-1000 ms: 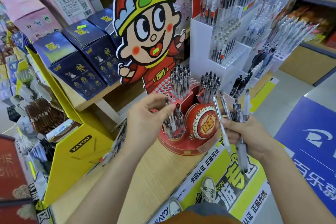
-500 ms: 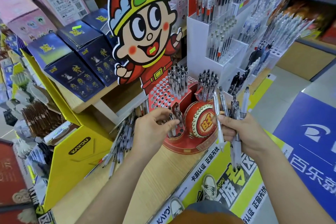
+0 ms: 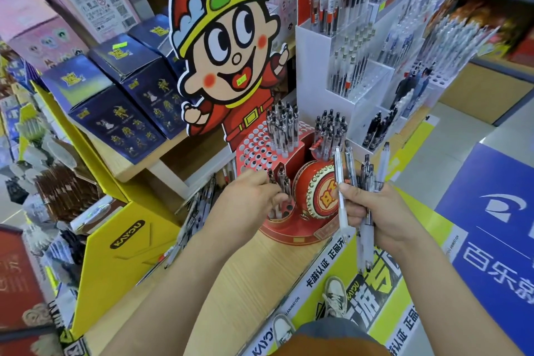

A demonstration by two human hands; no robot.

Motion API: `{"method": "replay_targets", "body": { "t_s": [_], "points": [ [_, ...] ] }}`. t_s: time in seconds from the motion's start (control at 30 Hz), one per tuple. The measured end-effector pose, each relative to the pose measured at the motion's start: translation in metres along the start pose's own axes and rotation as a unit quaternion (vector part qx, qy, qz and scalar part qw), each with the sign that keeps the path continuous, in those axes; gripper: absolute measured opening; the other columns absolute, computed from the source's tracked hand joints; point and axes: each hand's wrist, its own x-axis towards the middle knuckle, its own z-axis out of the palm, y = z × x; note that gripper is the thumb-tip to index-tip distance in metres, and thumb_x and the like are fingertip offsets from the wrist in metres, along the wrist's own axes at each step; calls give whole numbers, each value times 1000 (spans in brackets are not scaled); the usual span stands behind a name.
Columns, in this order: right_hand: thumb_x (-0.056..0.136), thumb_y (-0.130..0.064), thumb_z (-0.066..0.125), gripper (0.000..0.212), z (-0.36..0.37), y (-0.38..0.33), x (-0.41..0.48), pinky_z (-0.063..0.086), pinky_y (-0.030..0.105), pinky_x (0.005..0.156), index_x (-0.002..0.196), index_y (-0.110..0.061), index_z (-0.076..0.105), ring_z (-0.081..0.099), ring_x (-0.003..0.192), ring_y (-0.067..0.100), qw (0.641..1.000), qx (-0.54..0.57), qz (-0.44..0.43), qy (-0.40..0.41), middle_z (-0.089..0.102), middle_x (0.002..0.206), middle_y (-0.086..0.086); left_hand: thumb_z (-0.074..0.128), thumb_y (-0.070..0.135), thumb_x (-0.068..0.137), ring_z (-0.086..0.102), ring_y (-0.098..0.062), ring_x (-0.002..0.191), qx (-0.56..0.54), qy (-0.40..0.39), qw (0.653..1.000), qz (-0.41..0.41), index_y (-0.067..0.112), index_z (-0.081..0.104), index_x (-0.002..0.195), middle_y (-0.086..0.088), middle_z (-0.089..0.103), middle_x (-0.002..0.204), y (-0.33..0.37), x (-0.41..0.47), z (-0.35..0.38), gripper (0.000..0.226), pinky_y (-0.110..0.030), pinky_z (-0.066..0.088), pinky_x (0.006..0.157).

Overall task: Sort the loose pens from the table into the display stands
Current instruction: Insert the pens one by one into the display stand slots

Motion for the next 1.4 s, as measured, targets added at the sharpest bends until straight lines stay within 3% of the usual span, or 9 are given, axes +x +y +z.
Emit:
{"method": "replay_targets", "body": {
  "t_s": [0.23, 0.33, 0.47, 0.67, 0.77, 0.9, 1.13, 1.3, 1.4],
  "points": [
    [75, -12, 66, 22, 14, 5, -2, 34, 19, 34, 90, 5, 64, 47, 41, 11, 997, 64, 23, 30, 65, 66, 11, 72, 35, 83, 48, -14, 83, -2, 35, 996, -80, 21, 76, 91, 4, 52, 80, 3, -1, 3, 16, -26, 42, 62],
    [76, -14, 65, 27, 19, 3, -3, 33, 18, 34, 93, 6, 60, 46, 39, 10, 997, 67, 26, 7, 63, 62, 8, 74, 36, 80, 51, -15, 76, 24, 51, 995, -85, 21, 76, 80, 5, 53, 73, 10, -4, 9, 15, -24, 40, 52],
    [77, -15, 66, 25, 21, 0, -3, 33, 18, 35, 87, 7, 62, 42, 42, 10, 998, 45, 21, -33, 54, 55, 5, 67, 43, 84, 47, -13, 83, 57, 20, 994, -86, 24, 76, 87, 6, 54, 81, 10, -2, 4, 22, -26, 40, 61],
    [76, -10, 71, 15, 27, -4, -9, 37, 22, 39, 89, -10, 63, 45, 47, 11, 993, -91, 24, -73, 66, 66, 8, 60, 31, 93, 50, 5, 84, -251, 96, 946, -180, 39, 63, 109, 18, 58, 92, 26, 18, -34, 19, -9, 38, 70],
    [79, -11, 74, 15, 28, -8, -12, 37, 22, 42, 89, -10, 62, 46, 49, 11, 982, -136, 25, -130, 67, 70, 10, 61, 25, 93, 58, 3, 95, -338, 12, 930, -146, 30, 64, 120, 18, 66, 104, 32, 34, -45, 27, -21, 48, 85],
    [76, -16, 78, 14, 26, -10, -15, 37, 22, 43, 78, -12, 65, 47, 49, 12, 972, -167, 23, -163, 66, 65, 5, 69, 20, 88, 68, -4, 90, -392, -53, 906, -149, 26, 73, 100, 9, 74, 90, 32, 41, -51, 14, -26, 54, 84],
    [87, -2, 68, 19, 10, -17, -17, 33, 17, 39, 101, -10, 58, 38, 45, 10, 947, -251, 68, -189, 63, 64, 2, 71, 19, 82, 68, -5, 76, -410, 154, 878, -195, 27, 73, 83, 10, 74, 80, 29, 45, -88, 9, -16, 55, 70],
    [74, -14, 71, 36, -18, -16, -12, 33, 20, 40, 107, -9, 59, 39, 42, 8, 976, -200, 68, -54, 62, 62, 0, 77, 22, 77, 61, 5, 62, -281, 171, 935, -130, 35, 70, 75, 23, 68, 69, 21, 31, -101, 15, -9, 46, 59],
    [80, -7, 66, 33, -21, -18, -6, 32, 17, 37, 111, -2, 57, 35, 37, 6, 989, -144, 36, -11, 58, 51, -3, 76, 29, 75, 60, -4, 63, -213, 137, 959, -129, 32, 73, 77, 13, 70, 71, 21, 20, -79, 5, -25, 52, 61]
  ]
}}
